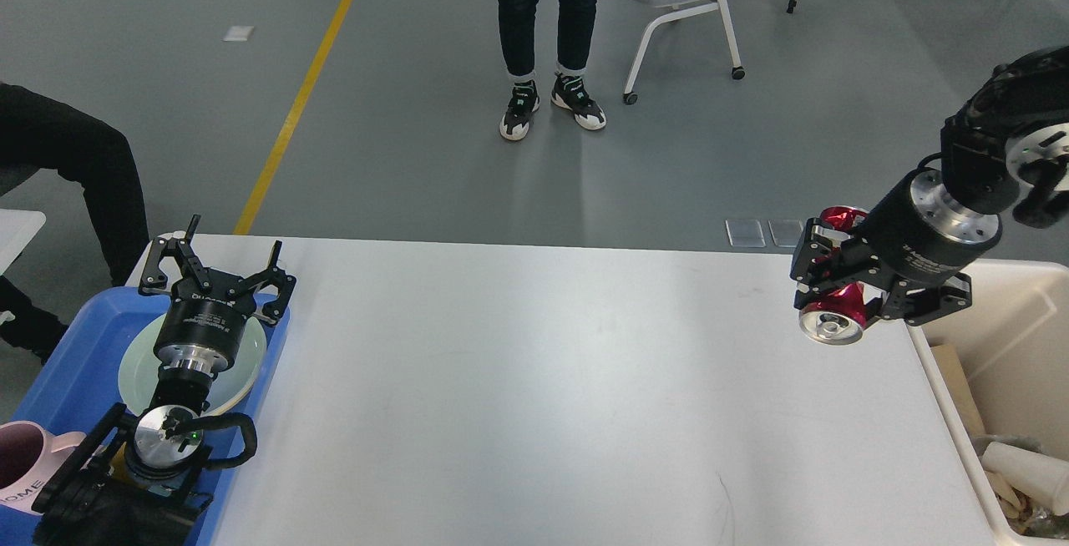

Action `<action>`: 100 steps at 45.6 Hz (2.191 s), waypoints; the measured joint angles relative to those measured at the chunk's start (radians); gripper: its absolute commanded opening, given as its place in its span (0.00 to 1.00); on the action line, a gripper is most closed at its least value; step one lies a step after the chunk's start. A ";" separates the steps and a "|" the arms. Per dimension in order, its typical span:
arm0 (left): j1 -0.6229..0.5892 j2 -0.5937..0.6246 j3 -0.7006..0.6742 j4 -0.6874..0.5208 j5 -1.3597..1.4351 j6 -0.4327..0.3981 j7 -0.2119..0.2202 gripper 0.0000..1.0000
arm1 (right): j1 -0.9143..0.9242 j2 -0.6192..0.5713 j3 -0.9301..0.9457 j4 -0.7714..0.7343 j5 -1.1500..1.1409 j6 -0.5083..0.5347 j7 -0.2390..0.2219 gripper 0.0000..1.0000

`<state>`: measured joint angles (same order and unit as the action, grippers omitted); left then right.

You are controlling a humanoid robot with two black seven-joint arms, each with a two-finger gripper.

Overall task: Tidy desktop
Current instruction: 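Lift the red can and carry it to the bin, then lower the red can into the white bin and release it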

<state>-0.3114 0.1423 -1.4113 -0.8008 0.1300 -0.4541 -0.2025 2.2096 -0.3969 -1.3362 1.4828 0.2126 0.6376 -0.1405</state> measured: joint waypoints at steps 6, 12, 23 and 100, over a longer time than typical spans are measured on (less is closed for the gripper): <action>0.000 0.000 0.000 0.000 0.000 0.000 0.000 0.96 | 0.058 0.007 -0.085 0.029 -0.006 -0.007 0.070 0.00; 0.000 0.000 0.000 0.000 0.000 0.000 0.000 0.96 | 0.028 0.007 -0.101 0.020 -0.012 -0.027 0.079 0.00; 0.000 0.000 0.000 0.000 0.000 0.000 0.000 0.96 | -0.122 -0.094 -0.116 -0.108 -0.012 -0.058 0.079 0.00; 0.000 0.000 0.002 0.000 0.000 0.000 0.000 0.96 | -1.715 0.047 0.577 -1.473 0.006 -0.680 0.065 1.00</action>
<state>-0.3113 0.1419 -1.4097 -0.8006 0.1302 -0.4541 -0.2025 0.4951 -0.3500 -0.7597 0.0099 0.2188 -0.0427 -0.0752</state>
